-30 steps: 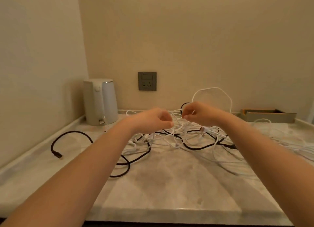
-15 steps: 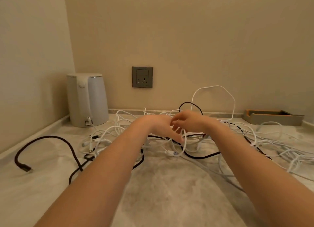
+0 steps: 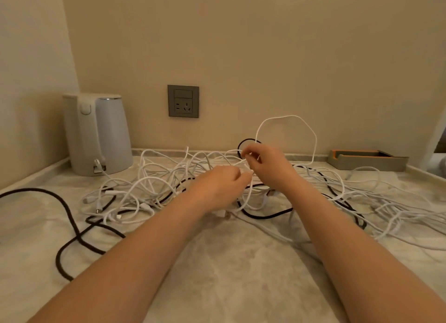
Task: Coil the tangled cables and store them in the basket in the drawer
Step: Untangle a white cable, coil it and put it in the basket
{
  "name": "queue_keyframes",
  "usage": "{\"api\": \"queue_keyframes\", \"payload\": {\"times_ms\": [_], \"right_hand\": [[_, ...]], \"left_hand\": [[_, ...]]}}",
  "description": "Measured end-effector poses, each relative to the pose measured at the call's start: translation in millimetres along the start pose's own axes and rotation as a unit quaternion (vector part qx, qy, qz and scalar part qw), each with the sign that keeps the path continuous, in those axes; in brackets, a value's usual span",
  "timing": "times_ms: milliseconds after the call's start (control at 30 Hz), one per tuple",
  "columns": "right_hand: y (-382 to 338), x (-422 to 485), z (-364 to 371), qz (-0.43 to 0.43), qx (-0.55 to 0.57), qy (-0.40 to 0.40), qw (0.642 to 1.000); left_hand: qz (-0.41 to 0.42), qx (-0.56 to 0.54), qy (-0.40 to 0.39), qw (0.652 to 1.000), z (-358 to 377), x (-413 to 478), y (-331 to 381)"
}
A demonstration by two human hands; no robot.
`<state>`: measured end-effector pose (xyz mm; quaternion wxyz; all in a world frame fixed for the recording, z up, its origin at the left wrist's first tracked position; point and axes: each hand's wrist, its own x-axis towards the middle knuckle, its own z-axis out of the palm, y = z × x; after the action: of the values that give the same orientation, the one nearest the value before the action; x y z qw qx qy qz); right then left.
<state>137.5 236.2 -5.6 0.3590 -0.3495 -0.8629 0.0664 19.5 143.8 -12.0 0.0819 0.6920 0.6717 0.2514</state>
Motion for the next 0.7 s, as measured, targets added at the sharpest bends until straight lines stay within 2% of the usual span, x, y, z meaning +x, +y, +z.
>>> {"api": "queue_keyframes", "payload": {"times_ms": [67, 233, 300, 367, 433, 500, 600, 700], "right_hand": [[3.1, -1.1, -4.7, 0.014, 0.017, 0.032, 0.999], [2.0, -1.1, -13.2, 0.060, 0.110, 0.061, 0.990], [2.3, -2.0, -15.2, 0.070, 0.144, 0.055, 0.986], [3.6, -2.6, -15.9, 0.082, 0.171, 0.048, 0.981], [4.2, -3.6, -17.5, 0.095, 0.189, 0.043, 0.976], [2.5, -4.1, -19.4, 0.103, 0.216, 0.036, 0.970], [-6.4, -8.7, -19.2, 0.101, 0.288, -0.015, 0.952], [-14.0, -13.9, -16.9, 0.066, 0.271, -0.069, 0.958]], "left_hand": [[0.030, 0.030, 0.053, 0.998, 5.7, -6.6, 5.4], [0.186, 0.060, 0.086, 0.977, 15.0, -9.2, 19.0], [0.202, 0.122, 0.116, 0.965, 23.5, -5.9, 26.2], [0.197, 0.193, 0.135, 0.952, 28.2, -1.6, 31.1], [0.192, 0.198, 0.160, 0.948, 26.5, 1.5, 31.8], [0.181, 0.132, 0.205, 0.953, 17.5, 1.8, 25.3], [0.129, 0.026, 0.258, 0.957, -3.5, 2.1, 2.3], [0.072, -0.035, 0.301, 0.950, -30.8, -2.8, -19.7]]}}
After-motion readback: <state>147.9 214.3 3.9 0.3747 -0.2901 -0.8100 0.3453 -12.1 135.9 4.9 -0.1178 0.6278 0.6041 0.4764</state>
